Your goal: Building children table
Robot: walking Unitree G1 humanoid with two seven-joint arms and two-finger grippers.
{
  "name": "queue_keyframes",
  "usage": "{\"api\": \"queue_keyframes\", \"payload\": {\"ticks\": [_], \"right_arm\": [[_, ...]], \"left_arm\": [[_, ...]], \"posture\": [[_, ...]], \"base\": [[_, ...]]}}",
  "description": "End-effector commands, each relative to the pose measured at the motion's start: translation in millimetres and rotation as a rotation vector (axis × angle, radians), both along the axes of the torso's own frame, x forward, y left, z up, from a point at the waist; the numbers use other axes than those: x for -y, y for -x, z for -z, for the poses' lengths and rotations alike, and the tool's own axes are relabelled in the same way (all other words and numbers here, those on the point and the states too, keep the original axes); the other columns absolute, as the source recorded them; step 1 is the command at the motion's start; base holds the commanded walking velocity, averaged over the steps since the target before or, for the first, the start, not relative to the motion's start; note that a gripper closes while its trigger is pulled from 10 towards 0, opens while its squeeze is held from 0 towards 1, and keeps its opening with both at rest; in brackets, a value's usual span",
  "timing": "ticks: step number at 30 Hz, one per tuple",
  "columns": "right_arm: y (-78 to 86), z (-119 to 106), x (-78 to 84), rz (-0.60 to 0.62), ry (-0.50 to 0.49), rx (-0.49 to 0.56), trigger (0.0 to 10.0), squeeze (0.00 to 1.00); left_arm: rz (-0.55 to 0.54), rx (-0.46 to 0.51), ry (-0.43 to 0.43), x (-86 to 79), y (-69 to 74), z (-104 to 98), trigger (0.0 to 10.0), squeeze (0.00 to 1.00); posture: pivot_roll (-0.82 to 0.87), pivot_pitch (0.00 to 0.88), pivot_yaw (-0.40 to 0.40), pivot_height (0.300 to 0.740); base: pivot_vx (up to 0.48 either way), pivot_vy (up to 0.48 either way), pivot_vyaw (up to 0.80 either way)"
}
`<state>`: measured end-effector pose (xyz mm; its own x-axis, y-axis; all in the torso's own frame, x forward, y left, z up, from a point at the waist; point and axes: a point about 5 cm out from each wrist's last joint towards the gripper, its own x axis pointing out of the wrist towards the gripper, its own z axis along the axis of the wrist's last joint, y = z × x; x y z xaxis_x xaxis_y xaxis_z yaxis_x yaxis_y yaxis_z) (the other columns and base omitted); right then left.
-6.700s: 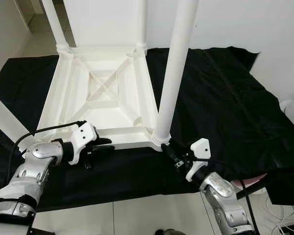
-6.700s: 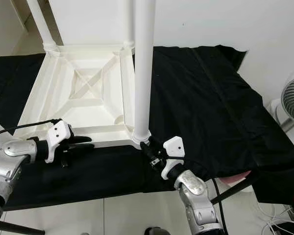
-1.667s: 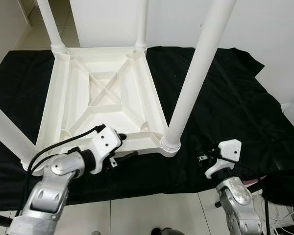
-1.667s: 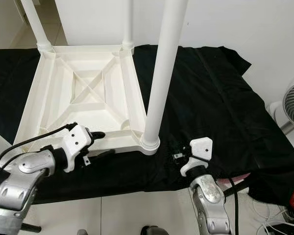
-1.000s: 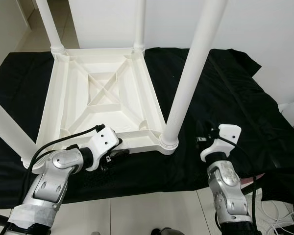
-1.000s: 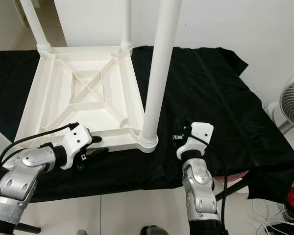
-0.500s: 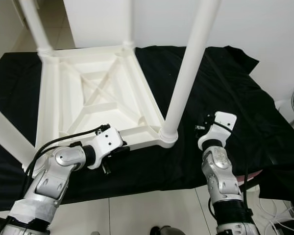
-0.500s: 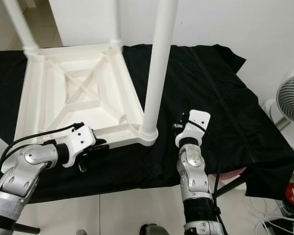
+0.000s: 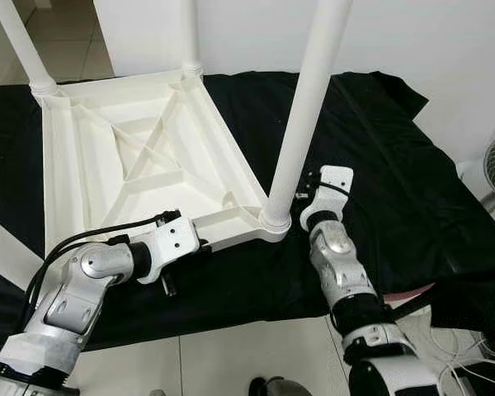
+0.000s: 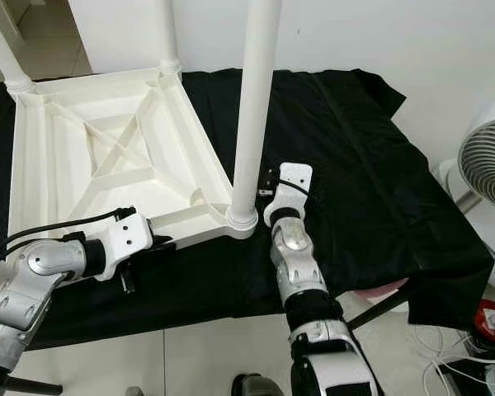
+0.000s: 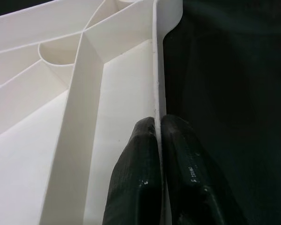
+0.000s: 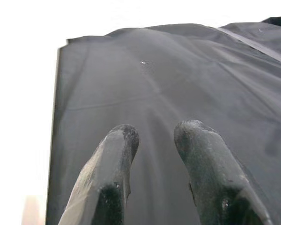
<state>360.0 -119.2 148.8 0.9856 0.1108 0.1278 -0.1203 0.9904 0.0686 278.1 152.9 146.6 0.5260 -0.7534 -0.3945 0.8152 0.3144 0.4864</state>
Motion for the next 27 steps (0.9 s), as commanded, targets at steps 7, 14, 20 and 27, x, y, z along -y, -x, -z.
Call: {"api": "queue_keyframes", "payload": {"ticks": [7,14,20,27], "right_arm": [[-3.2,4.0,7.9,-0.178,0.019,0.016,10.0,0.00],[10.1,8.7,-12.6,-0.322,-0.018,0.059,10.0,0.00],[21.7,11.2,-50.6,-0.345,-0.214,0.076,10.0,0.00],[25.5,11.4,-63.7,-0.320,-0.354,0.064,10.0,0.00]], "left_arm": [[0.067,-0.057,-0.032,-9.3,15.2,11.6,10.0,0.00],[0.096,-0.092,-0.053,-17.4,20.2,17.4,10.0,0.00],[0.123,-0.102,-0.105,-29.1,20.4,21.7,10.0,0.00],[0.115,-0.105,-0.158,-40.6,14.9,24.9,10.0,0.00]], "posture": [[0.02,0.127,-0.052,0.740],[0.02,0.140,-0.058,0.740],[0.02,0.142,-0.047,0.740],[0.03,0.139,-0.038,0.740]], "base": [[0.000,0.000,0.00],[0.000,0.000,0.00],[0.000,0.000,0.00],[0.000,0.000,0.00]]}}
